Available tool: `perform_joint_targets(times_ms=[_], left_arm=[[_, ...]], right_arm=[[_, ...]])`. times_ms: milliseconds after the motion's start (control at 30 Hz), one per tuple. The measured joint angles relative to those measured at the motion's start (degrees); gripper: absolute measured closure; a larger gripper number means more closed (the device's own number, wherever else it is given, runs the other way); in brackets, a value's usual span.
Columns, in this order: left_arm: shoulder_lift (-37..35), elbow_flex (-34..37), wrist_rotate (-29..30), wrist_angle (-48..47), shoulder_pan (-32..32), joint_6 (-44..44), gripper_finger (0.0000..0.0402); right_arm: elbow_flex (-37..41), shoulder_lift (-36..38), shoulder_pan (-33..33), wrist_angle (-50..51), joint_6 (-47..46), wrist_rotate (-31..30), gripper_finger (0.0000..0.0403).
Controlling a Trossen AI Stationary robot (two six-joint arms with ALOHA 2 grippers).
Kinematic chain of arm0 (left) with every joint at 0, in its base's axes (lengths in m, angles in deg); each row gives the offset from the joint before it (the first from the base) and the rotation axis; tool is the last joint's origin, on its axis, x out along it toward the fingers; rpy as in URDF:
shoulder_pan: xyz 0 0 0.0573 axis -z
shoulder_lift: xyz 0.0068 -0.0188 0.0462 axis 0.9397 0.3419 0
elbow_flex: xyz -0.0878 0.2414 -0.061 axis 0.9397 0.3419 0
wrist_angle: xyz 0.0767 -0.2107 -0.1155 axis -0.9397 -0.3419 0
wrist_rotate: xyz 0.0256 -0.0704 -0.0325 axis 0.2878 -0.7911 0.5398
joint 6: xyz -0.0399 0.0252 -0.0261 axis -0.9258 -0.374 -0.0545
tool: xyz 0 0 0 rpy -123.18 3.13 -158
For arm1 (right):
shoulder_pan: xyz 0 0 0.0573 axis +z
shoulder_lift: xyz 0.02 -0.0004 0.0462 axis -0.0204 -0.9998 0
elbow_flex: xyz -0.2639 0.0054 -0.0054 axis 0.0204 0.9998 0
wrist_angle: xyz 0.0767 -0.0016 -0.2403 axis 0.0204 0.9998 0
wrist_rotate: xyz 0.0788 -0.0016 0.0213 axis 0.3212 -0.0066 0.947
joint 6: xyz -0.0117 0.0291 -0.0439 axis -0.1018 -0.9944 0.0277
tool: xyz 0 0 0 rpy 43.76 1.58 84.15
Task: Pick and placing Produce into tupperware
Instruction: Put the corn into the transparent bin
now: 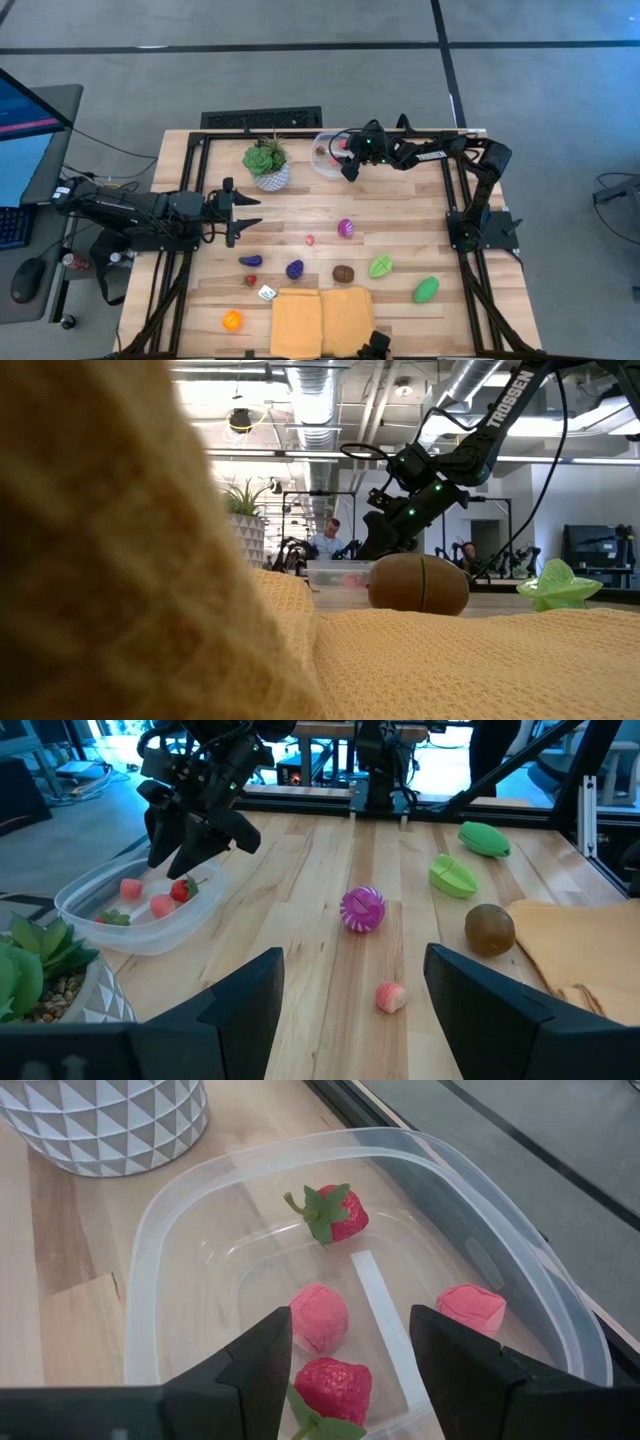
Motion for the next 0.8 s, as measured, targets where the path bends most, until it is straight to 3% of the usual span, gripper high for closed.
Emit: perform_joint_targets(times_ms=[167,400,800], left_arm=[[0.0,0.0,0.0,-0.2,0.0,0.0,0.0168],[0.0,0.0,0.1,-0.2,0.0,0.0,0.0168],[0.0,0.0,0.1,-0.4,0.0,0.2,0.0168]], right_arm=[[0.1,2.8,0.3,0.7,0.7,0.0,0.0176],[0.1,12.1,1.9,6.2,2.3,0.0,0.0176],[0.0,27.9,6.4,31.2,4.9,0.0,0.0177]])
